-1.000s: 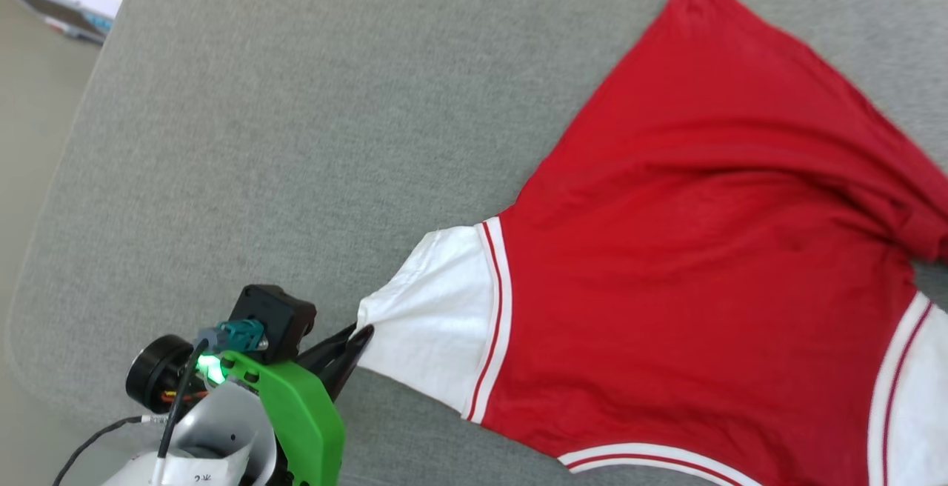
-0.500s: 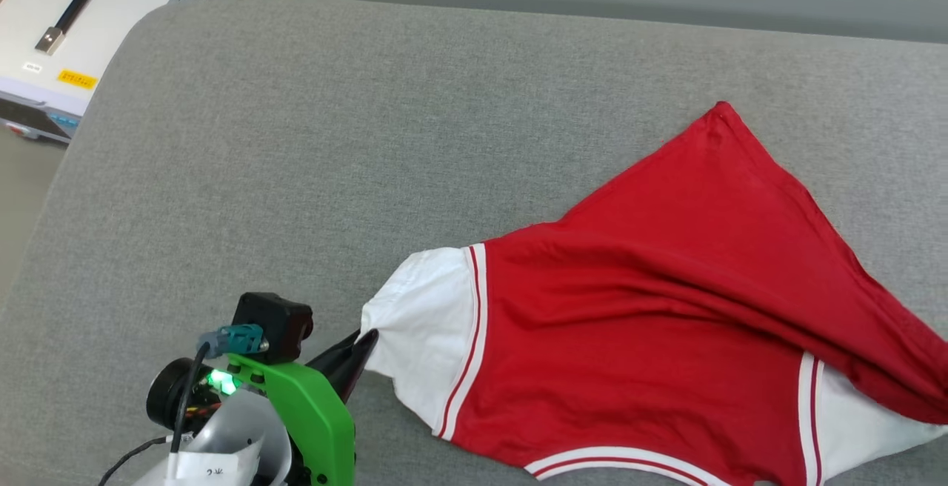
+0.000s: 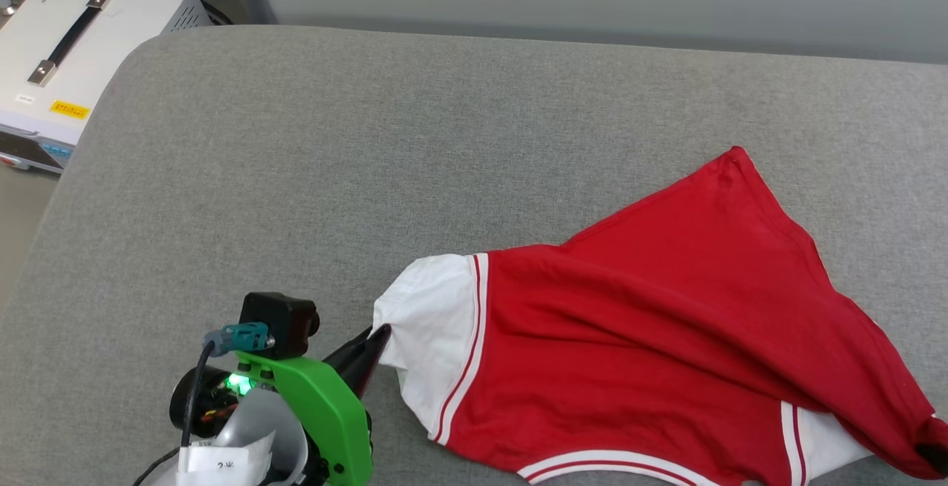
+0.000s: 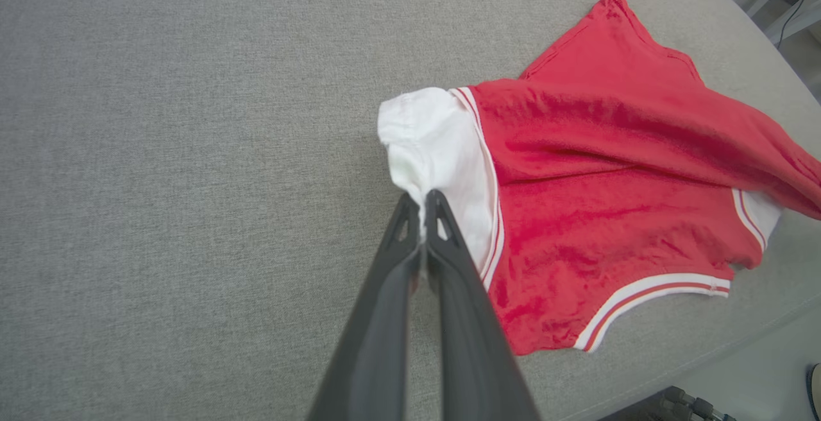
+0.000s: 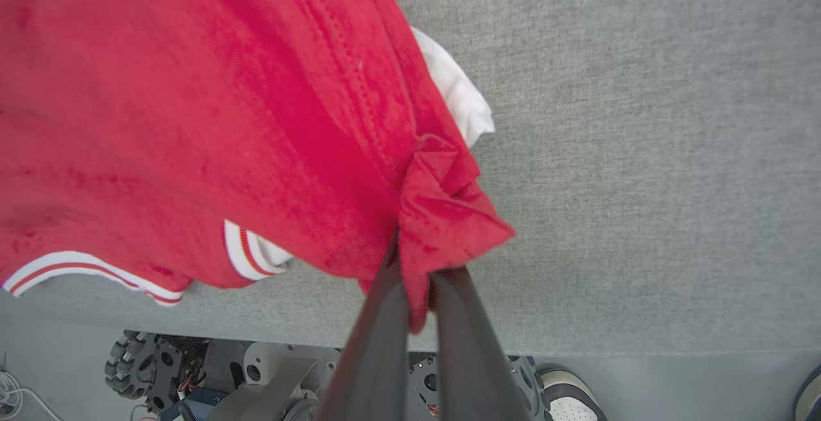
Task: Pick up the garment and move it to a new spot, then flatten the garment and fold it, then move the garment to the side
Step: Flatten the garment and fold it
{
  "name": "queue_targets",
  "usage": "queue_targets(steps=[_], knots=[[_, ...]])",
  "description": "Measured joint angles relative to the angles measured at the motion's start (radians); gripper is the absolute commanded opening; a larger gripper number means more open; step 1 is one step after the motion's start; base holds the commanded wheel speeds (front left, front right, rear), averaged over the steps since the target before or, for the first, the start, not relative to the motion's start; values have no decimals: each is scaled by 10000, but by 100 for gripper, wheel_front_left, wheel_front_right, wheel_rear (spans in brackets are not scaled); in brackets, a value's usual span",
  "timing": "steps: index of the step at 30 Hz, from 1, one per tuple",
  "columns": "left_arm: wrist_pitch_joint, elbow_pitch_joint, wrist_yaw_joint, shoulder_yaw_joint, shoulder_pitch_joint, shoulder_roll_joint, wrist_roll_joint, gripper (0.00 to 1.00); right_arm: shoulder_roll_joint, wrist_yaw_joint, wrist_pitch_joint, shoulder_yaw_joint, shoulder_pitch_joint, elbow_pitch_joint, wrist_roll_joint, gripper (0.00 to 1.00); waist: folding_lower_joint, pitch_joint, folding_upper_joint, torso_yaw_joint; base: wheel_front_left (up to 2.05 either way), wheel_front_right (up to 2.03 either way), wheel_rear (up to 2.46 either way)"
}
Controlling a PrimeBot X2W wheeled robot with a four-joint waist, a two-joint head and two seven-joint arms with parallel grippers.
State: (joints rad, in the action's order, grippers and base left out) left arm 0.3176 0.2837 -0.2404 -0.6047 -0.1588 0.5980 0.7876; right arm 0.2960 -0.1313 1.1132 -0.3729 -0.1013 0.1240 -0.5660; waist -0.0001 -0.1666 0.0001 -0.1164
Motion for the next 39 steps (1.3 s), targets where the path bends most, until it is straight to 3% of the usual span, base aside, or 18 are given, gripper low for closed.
queue_targets(steps=[1, 6, 15, 27, 39], knots=[[0, 0, 25, -10, 0, 6, 0, 0, 40, 0, -59, 36, 3, 4, 2, 100, 0, 10, 0, -18, 0, 0, 0], [0, 146, 75, -44, -19, 36, -42, 0, 725, 0, -107, 339, 454, 732, -105, 100, 1, -119, 0, -255, 0, 0, 0], [-104, 431, 171, -113, -302, -25, -176, 0, 1235, 0, 872, 1442, 3357, 1507, -157, 100, 1, -686, 0, -714, 0, 0, 0], [-313, 681, 443, -196, -1027, -337, -416, 0, 1528, 0, 1661, 2161, 6360, -537, 1014, 100, 1, -2065, 0, -1536, 0, 0, 0], [-631, 477, 836, -391, -1342, -878, -370, 0, 2073, 0, 1227, 2715, 7204, -2182, 1592, 100, 2, -3074, 0, -2517, 0, 0, 0]])
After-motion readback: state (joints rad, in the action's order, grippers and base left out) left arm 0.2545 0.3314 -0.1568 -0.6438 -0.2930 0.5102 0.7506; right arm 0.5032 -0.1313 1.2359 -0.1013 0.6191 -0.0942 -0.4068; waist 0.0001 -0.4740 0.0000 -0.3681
